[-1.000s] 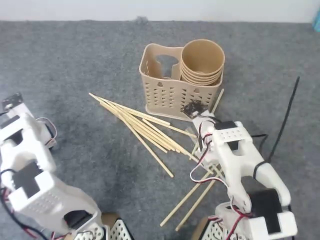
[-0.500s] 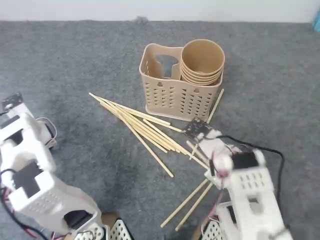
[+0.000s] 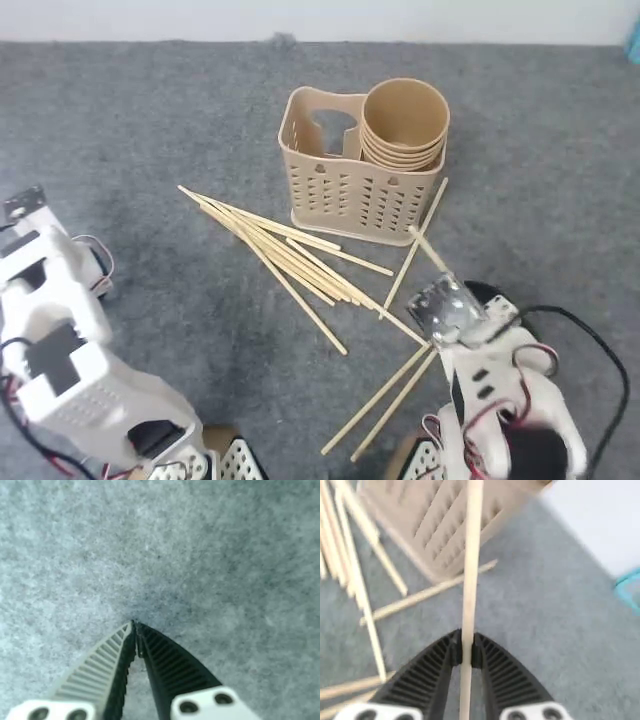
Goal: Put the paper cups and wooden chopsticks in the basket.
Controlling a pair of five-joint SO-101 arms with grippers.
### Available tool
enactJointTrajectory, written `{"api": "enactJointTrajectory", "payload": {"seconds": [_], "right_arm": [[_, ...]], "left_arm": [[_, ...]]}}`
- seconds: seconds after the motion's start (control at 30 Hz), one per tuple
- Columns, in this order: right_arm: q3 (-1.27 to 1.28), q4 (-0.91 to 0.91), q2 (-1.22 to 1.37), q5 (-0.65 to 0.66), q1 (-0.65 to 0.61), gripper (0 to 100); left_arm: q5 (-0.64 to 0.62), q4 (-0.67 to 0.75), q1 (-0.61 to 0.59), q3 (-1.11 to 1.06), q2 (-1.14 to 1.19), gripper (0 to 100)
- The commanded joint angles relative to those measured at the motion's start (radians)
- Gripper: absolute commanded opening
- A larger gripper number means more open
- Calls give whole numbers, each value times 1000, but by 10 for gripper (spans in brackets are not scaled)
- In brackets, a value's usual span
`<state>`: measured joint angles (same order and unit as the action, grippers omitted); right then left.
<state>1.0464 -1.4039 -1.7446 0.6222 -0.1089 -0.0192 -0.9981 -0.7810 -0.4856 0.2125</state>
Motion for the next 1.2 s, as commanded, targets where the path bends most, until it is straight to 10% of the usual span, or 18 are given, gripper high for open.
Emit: {"api": "enactJointTrajectory", "payload": {"seconds": [0.0,0.4,0.9,1.17], "right_arm": [[-114,24,-5,-80,8,8],[-117,763,91,-709,-15,8],[-270,1356,769,-736,-303,9],[-563,1372,1152,-736,-302,8]], "left_arm": [[5,18,17,-2,-43,12],[6,18,17,-2,-43,12],[8,18,20,1,-41,12],[8,18,21,4,-40,12]]}}
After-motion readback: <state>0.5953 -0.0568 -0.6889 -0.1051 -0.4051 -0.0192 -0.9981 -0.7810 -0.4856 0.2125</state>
